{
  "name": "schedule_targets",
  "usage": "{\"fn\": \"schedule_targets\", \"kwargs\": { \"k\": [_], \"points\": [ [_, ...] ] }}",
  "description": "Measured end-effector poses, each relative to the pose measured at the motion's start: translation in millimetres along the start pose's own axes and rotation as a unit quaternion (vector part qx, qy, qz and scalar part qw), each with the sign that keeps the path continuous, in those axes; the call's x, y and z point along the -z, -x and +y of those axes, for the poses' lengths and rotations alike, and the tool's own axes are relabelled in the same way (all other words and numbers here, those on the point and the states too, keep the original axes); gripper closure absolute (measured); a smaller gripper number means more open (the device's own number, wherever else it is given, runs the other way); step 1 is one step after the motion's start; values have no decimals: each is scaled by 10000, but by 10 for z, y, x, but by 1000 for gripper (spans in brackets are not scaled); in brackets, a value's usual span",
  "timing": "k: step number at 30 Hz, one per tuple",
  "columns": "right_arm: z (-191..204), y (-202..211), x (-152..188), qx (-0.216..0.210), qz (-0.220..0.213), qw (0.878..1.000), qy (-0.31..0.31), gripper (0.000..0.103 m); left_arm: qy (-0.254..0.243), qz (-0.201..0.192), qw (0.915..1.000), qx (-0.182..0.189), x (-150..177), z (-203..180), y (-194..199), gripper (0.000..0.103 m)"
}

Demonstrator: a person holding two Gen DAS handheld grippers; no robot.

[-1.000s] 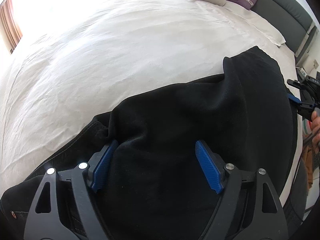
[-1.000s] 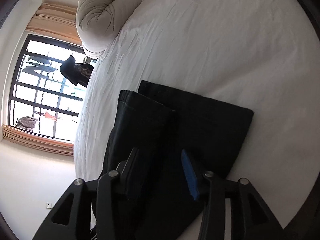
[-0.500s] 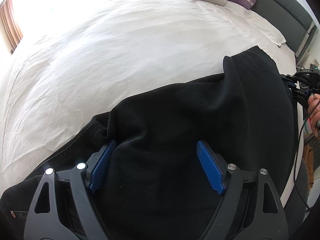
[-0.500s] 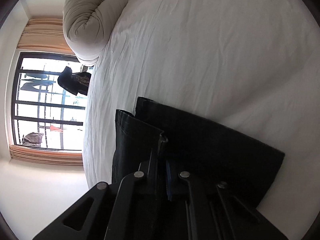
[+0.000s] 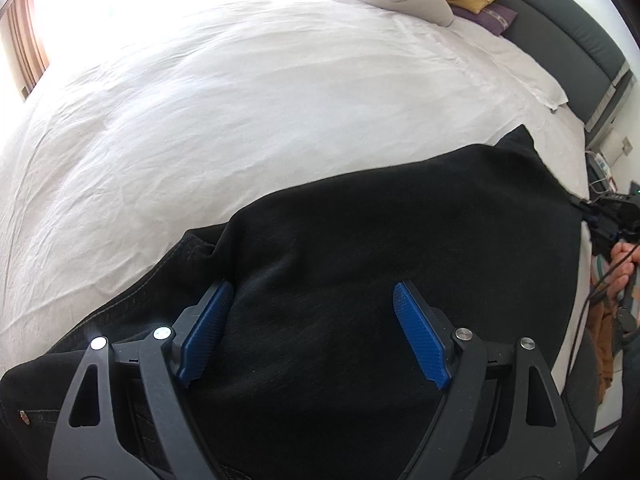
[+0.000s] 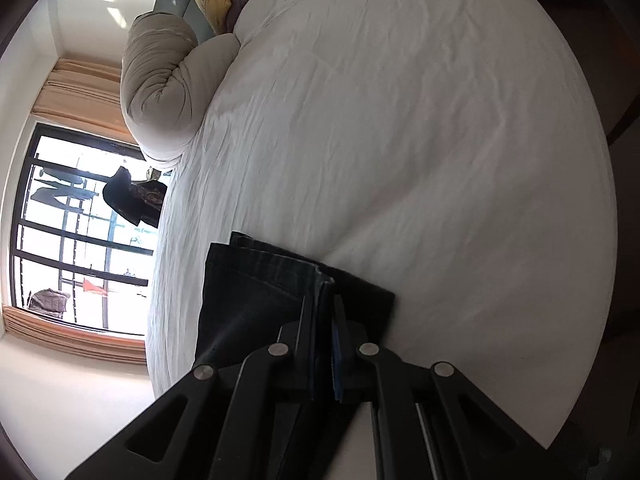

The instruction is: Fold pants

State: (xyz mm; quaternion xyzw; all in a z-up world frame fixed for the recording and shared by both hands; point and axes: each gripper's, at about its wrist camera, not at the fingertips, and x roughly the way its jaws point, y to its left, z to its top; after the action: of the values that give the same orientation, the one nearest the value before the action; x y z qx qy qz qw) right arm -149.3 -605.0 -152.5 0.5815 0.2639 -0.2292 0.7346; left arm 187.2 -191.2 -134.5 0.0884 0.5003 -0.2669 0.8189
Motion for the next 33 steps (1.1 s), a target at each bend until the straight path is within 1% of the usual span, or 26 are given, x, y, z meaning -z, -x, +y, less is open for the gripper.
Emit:
{"fn": "schedule_targets", "kwargs": {
  "k": [3,4,6,8,10,11,13,15,16,17,18,19,20,21,22,23,25,27,28,30,31,32,33],
  "points": [
    [53,56,12,95,-61,9996,262,96,20,4,10000,-41,2,14,-30,21],
    [31,45,16,163,-45,9995,260,96,19,1,10000,-52,3,7,-31,21],
    [-28,79,37,142,-79,9998,152,96,26,-20,10000,-53,4,2,-22,21],
    [14,118,53,177,-168,9993,299,96,-5,-11,10000,-55,12,2,-30,21],
    [-15,26,39,279,-4,9990,360,95,-36,0,10000,-65,15,4,-44,20],
    [-51,-42,27,297,147,9988,350,98,-30,-1,10000,-58,16,6,-45,20],
    [-80,-40,13,299,184,9989,312,98,-16,-4,10000,-44,23,4,-32,20],
    [-32,32,-3,467,239,9982,294,93,7,27,10000,-17,30,22,2,20],
    [29,100,-7,622,174,9972,363,90,15,47,10000,5,28,25,40,20],
    [157,200,-15,924,-19,9940,592,79,25,17,10000,42,29,27,100,20],
    [279,282,-21,1127,-223,9897,858,75,22,-53,10000,76,34,38,173,20],
    [426,363,-24,1222,-423,9848,1164,72,17,-117,9999,108,49,39,225,20],
    [594,416,-28,1157,-500,9814,1447,72,-7,-177,9997,151,65,42,279,20],
    [790,412,-19,982,-415,9790,1736,72,-25,-192,9997,155,83,45,308,20],
    [990,348,24,761,-196,9751,2072,72,-22,-193,9997,141,95,51,320,20],
    [1192,216,109,542,180,9682,2436,72,-3,-190,9997,154,112,64,327,20],
    [1463,-80,305,138,917,9530,2883,72,41,-172,9997,169,134,83,325,20],
    [1689,-427,510,54,1508,9348,3214,72,100,-155,9997,175,169,134,336,20],
    [1740,-585,583,-40,1826,9278,3252,72,118,-152,9996,188,181,156,346,20],
    [1753,-942,693,-20,2369,9187,3159,72,157,-141,9996,173,214,214,365,20],
    [1699,-1133,718,137,2549,9164,3084,72,181,-152,9996,166,218,240,374,20],
    [1644,-1228,702,357,2482,9181,3068,81,216,-162,9995,155,222,267,380,20],
    [1550,-1313,641,606,2284,9227,3047,93,265,-181,9994,136,240,326,405,20]
  ]
}}
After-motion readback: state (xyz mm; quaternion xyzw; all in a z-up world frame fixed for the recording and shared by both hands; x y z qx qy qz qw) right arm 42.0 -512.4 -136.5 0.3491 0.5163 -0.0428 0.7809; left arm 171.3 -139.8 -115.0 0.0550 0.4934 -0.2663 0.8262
